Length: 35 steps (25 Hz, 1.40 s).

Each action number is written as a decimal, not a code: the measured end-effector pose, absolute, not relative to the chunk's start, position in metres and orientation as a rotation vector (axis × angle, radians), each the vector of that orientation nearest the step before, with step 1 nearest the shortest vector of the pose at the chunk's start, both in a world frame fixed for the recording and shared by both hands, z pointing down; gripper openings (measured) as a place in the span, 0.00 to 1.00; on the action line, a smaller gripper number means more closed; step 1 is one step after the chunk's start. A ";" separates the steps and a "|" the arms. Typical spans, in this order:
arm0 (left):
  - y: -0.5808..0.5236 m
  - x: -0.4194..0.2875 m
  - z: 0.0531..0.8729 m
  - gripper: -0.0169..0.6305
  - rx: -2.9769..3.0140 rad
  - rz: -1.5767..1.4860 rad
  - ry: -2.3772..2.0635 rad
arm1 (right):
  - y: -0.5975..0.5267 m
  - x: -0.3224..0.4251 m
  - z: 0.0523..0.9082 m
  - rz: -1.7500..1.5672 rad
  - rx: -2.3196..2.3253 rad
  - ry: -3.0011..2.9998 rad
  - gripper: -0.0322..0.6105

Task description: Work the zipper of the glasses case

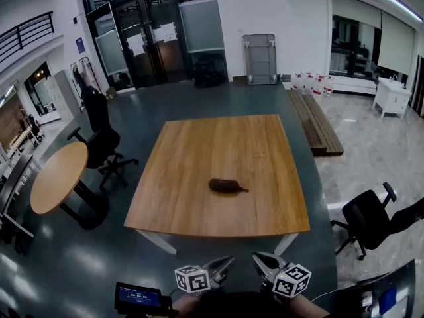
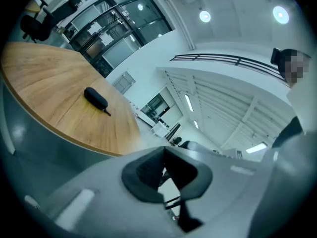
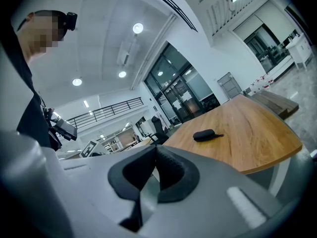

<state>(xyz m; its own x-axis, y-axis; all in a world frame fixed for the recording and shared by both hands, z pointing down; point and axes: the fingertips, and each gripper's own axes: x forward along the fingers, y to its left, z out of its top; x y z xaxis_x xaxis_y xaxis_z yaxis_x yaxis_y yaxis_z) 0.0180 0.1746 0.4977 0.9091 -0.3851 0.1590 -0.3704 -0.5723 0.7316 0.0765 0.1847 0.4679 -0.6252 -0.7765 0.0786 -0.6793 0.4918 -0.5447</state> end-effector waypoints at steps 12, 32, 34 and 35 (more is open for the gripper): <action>0.165 0.020 0.478 0.03 2.244 -0.035 -0.514 | 0.174 0.085 0.445 -0.787 -1.254 2.482 0.06; 0.007 -0.029 0.495 0.03 2.114 -0.087 -0.524 | 0.012 0.062 0.474 -0.950 -1.396 2.406 0.19; -0.016 -0.036 0.495 0.03 2.120 -0.093 -0.515 | -0.015 0.050 0.474 -0.935 -1.405 2.424 0.19; -0.025 -0.039 0.495 0.03 2.121 -0.094 -0.510 | -0.026 0.045 0.475 -0.928 -1.411 2.435 0.19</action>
<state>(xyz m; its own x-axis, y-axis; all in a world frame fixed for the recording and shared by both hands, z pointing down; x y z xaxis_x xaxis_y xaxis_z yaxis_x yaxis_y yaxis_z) -0.0394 -0.0250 0.4953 0.9110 -0.3930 0.1250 -0.3223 -0.4894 0.8103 0.0451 -0.0264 0.4752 -0.5342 -0.8320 0.1499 -0.7208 0.3555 -0.5951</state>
